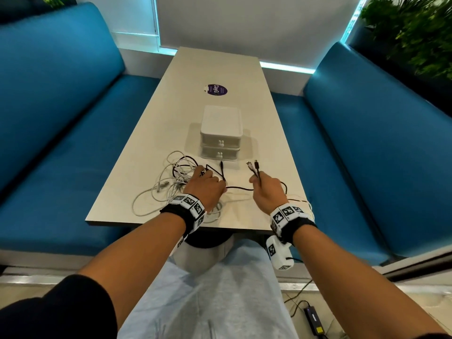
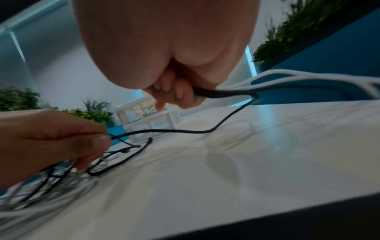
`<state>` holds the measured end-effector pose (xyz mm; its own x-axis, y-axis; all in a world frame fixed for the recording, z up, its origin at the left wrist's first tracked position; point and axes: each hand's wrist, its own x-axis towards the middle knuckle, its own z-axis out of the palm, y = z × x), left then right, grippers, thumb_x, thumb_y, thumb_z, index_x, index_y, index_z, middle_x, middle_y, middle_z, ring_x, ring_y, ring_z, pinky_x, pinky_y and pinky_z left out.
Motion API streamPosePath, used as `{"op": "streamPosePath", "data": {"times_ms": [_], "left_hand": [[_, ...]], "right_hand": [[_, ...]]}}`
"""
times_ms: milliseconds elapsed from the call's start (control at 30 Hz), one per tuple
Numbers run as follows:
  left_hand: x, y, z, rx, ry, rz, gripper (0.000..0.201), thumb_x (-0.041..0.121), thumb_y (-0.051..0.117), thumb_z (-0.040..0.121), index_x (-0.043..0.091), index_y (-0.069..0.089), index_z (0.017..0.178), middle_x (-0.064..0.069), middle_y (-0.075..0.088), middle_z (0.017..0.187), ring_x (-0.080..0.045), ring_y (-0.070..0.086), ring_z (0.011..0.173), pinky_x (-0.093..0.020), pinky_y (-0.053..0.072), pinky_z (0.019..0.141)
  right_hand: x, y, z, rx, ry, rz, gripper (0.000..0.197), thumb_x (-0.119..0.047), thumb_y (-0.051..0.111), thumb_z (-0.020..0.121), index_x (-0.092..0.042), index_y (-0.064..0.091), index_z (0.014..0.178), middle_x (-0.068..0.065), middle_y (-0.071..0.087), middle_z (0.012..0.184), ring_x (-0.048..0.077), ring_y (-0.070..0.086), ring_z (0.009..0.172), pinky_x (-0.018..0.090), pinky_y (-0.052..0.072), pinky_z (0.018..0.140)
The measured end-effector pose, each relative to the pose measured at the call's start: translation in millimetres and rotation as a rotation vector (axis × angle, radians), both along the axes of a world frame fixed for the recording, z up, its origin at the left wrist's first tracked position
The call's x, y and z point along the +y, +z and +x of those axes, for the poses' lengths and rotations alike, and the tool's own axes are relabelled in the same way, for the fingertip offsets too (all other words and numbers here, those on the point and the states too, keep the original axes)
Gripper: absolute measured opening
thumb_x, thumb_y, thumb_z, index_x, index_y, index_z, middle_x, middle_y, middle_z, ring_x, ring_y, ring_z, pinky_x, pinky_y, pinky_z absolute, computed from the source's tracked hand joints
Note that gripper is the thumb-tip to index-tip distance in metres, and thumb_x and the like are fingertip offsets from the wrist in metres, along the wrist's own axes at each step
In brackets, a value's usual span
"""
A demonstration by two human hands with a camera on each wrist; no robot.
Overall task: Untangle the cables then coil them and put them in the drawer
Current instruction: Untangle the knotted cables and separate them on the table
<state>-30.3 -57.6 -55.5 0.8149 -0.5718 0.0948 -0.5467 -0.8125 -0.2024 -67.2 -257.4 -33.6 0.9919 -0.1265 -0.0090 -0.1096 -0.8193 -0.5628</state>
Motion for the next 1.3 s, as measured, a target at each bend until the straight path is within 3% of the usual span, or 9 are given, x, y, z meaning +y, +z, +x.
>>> {"op": "streamPosePath", "data": {"times_ms": [67,233,400,533,767,967,1067,1167,1300], "left_hand": [[-2.8,2.3,-1.1,0.005,0.004,0.009,0.030,0.033,0.038,0.099,0.024,0.065,0.108,0.002,0.070,0.099,-0.027,0.051,0.111,-0.050,0.021,0.109],[-8.1,7.2,-5.7,0.038,-0.006,0.029,0.023,0.035,0.059,0.086,0.025,0.063,0.106,0.003,0.070,0.101,-0.025,0.052,0.113,-0.047,0.021,0.110],[-0.1,1.9,-5.5,0.035,-0.034,0.016,0.021,0.026,0.051,0.092,0.028,0.065,0.108,0.004,0.069,0.105,-0.021,0.053,0.116,-0.047,0.017,0.116],[1.5,1.8,-3.3,0.029,-0.059,0.020,0.031,0.038,0.040,0.101,0.024,0.067,0.108,0.005,0.068,0.107,-0.021,0.051,0.118,-0.047,0.016,0.116],[12.6,3.2,6.8,0.060,-0.012,-0.046,0.022,0.025,0.042,0.100,0.028,0.063,0.106,0.008,0.064,0.107,-0.018,0.048,0.118,-0.045,0.010,0.115],[15.8,-6.5,10.1,0.044,0.029,-0.063,0.023,0.016,0.055,0.092,0.031,0.062,0.108,0.011,0.064,0.104,-0.017,0.052,0.115,-0.046,0.012,0.115],[11.2,-7.0,8.5,0.063,0.042,-0.062,0.024,0.013,0.053,0.091,0.029,0.061,0.107,0.008,0.062,0.103,-0.019,0.050,0.115,-0.045,0.005,0.114],[8.3,-6.4,6.5,0.065,0.059,-0.074,0.023,0.016,0.054,0.089,0.029,0.060,0.107,0.008,0.063,0.100,-0.018,0.049,0.114,-0.042,-0.002,0.110],[9.4,-5.7,4.9,0.071,0.063,-0.098,0.024,0.013,0.050,0.089,0.028,0.060,0.105,0.007,0.063,0.097,-0.020,0.050,0.111,-0.044,0.000,0.112]], "right_hand": [[16.6,1.0,1.4,0.024,0.065,0.052,0.030,-0.029,0.035,0.103,-0.013,0.060,0.110,0.019,0.068,0.099,0.038,0.062,0.092,0.041,0.050,0.082],[44.5,-5.7,-0.1,0.153,0.201,0.149,0.023,-0.027,0.035,0.103,-0.013,0.054,0.100,0.010,0.071,0.075,0.027,0.069,0.067,0.042,0.058,0.071],[45.2,-13.6,-0.1,0.139,0.282,-0.158,0.029,-0.033,0.034,0.104,-0.009,0.050,0.109,0.021,0.065,0.092,0.041,0.060,0.084,0.039,0.043,0.066],[32.5,-10.0,-1.4,0.103,0.356,-0.417,0.037,-0.046,0.032,0.103,-0.014,0.046,0.114,0.017,0.064,0.093,0.039,0.061,0.083,0.040,0.045,0.063],[-28.0,-0.2,-2.7,0.161,0.198,-0.604,0.032,-0.040,0.031,0.105,-0.018,0.047,0.120,0.012,0.062,0.091,0.034,0.062,0.077,0.041,0.053,0.067],[-63.2,7.9,-3.4,0.229,0.066,-0.663,0.030,-0.040,0.029,0.104,-0.020,0.048,0.116,0.003,0.050,0.079,0.028,0.052,0.070,0.035,0.043,0.063],[-55.5,2.9,0.0,0.233,-0.018,-0.514,0.029,-0.037,0.032,0.104,-0.016,0.050,0.111,0.002,0.051,0.078,0.026,0.054,0.069,0.034,0.043,0.062],[-39.4,-3.8,6.5,0.147,-0.084,-0.299,0.033,-0.036,0.030,0.104,-0.014,0.049,0.119,0.013,0.062,0.096,0.036,0.059,0.085,0.040,0.046,0.069],[-7.8,-0.9,5.9,0.061,-0.071,-0.152,0.042,-0.041,0.024,0.105,-0.011,0.050,0.118,0.023,0.064,0.101,0.042,0.060,0.090,0.045,0.049,0.076]]}}
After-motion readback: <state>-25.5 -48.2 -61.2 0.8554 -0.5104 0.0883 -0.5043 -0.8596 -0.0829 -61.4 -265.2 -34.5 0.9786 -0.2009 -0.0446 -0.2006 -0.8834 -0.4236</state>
